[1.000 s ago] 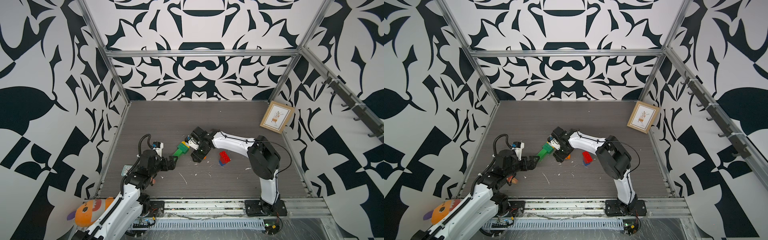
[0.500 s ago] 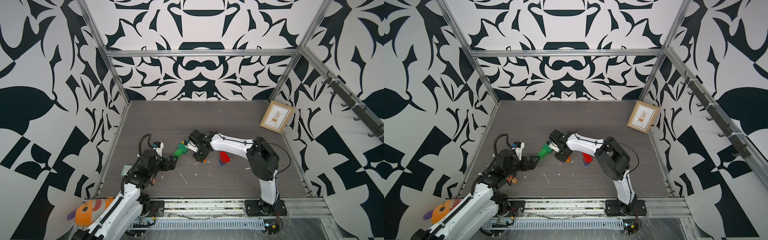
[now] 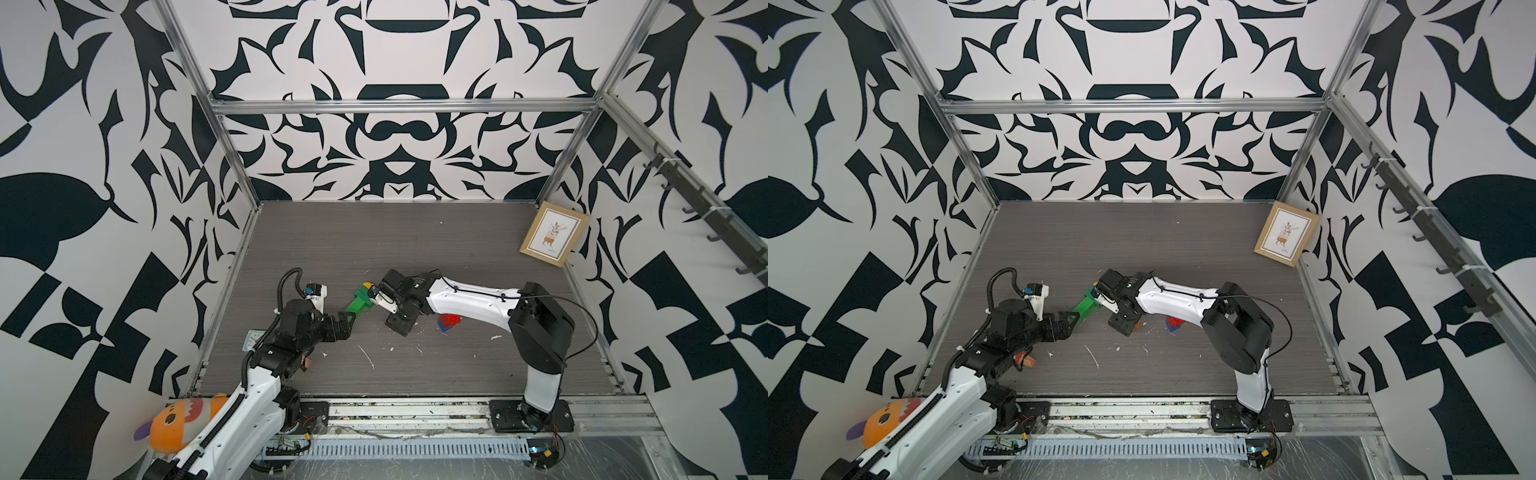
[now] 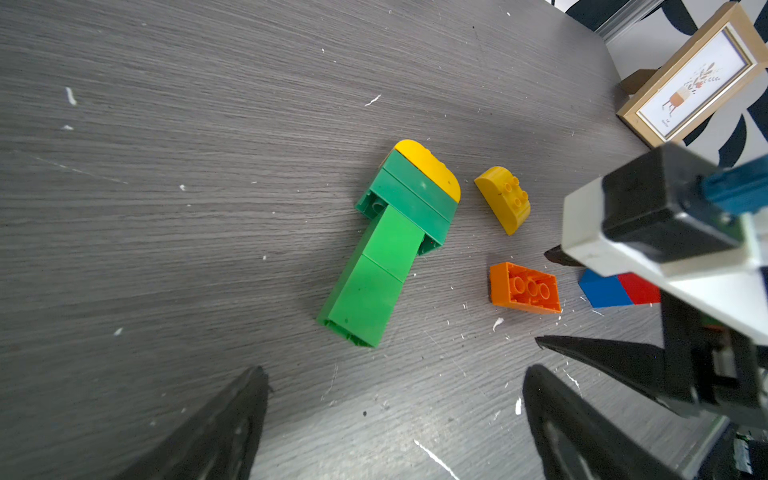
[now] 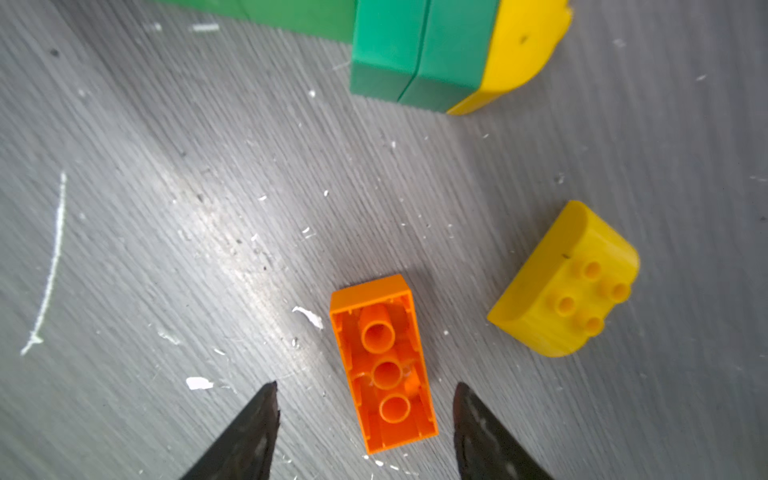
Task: Assemble an ice cream with lego
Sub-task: Pick up the lego brick from the center of the board.
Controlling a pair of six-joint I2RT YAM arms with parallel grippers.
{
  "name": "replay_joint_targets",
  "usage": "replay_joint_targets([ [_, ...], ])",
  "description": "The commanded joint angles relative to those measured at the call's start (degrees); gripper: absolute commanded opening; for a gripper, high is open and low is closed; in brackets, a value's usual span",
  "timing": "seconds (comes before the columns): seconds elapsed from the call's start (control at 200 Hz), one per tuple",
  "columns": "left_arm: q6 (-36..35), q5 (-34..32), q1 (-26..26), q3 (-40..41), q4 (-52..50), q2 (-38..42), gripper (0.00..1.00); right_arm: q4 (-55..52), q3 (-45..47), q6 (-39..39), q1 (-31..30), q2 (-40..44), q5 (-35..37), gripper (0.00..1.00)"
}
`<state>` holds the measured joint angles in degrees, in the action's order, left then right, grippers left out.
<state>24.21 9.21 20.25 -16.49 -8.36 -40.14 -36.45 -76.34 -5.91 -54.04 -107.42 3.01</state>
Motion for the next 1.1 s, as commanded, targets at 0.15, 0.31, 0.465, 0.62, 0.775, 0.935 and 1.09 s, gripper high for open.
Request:
replay_joint_targets([
  [0.15, 0.3, 0.6, -0.2, -0.6, 0.3, 0.6, 0.99, -1.4, -1.4, -0.2, 0.1, -3.4, -1.6, 0.67],
  [0.31, 0.1, 0.3, -0.2, -0.1, 0.2, 2.4, 0.99, -2.8, -0.6, -0.7, 0.0, -3.4, -0.9, 0.61],
  [0.465, 0.2, 0.3, -0.2, 0.2, 0.1, 3.3, 0.99, -2.6, 1.4, -0.4, 0.1, -2.0, 0.0, 0.54],
  [0.62, -0.1, 1.3, -0.2, -0.2, 0.4, 2.8, 0.99, -1.3, 2.8, 0.3, 0.0, -1.1, 0.1, 0.47],
  [0.775, 0.5, 2.4, -0.2, -1.1, 0.5, 3.0, 0.99, 0.6, 4.5, 0.7, 0.0, 0.6, 1.1, 0.38],
  [0.935, 4.5, 6.4, -0.2, -3.5, 5.0, 3.1, 0.99, 4.8, 7.8, 2.0, 0.2, 6.7, -0.1, 0.27],
  [1.09, 3.6, 10.7, -0.2, -10.8, 4.1, -0.5, 1.00, 11.4, 12.4, 4.6, 2.0, 19.2, -5.7, 0.21],
])
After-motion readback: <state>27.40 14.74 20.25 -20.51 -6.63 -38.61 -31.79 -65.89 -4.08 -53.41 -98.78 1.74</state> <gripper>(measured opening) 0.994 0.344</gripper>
